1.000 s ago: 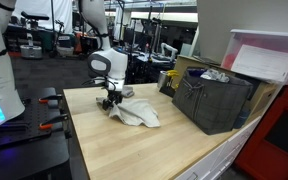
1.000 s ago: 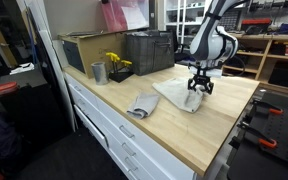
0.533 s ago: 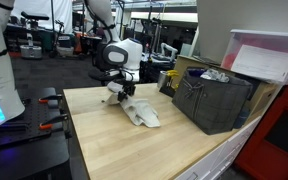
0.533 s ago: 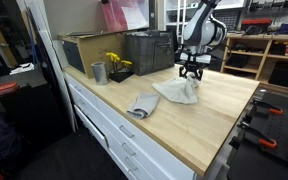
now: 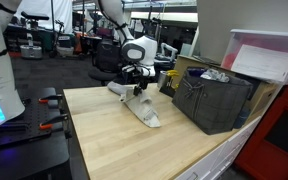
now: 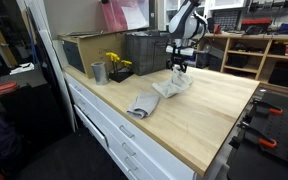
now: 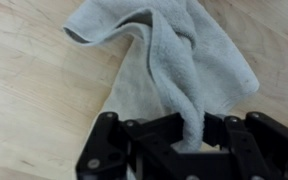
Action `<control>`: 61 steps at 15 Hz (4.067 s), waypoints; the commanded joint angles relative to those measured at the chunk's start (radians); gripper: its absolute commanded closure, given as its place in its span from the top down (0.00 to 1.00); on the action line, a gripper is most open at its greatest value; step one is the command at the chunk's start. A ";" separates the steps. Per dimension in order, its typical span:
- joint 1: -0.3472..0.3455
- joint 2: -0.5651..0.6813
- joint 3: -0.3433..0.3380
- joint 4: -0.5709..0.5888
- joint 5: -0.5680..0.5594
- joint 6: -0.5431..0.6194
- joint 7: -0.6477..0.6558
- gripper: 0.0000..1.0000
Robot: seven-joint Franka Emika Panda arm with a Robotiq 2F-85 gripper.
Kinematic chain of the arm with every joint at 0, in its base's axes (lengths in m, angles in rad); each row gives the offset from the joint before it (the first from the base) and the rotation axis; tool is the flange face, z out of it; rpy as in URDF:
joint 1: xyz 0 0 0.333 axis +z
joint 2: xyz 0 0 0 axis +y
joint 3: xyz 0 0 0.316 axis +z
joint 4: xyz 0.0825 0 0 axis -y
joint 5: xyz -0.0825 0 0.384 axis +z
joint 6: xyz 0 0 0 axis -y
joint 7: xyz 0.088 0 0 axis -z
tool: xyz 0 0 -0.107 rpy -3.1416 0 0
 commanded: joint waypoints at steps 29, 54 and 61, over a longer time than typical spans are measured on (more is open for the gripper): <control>0.058 0.162 -0.079 0.305 -0.424 -0.316 0.597 1.00; -0.098 0.165 0.140 0.270 -0.014 -0.215 0.088 0.01; -0.078 0.196 0.116 0.408 0.003 -0.280 0.144 0.01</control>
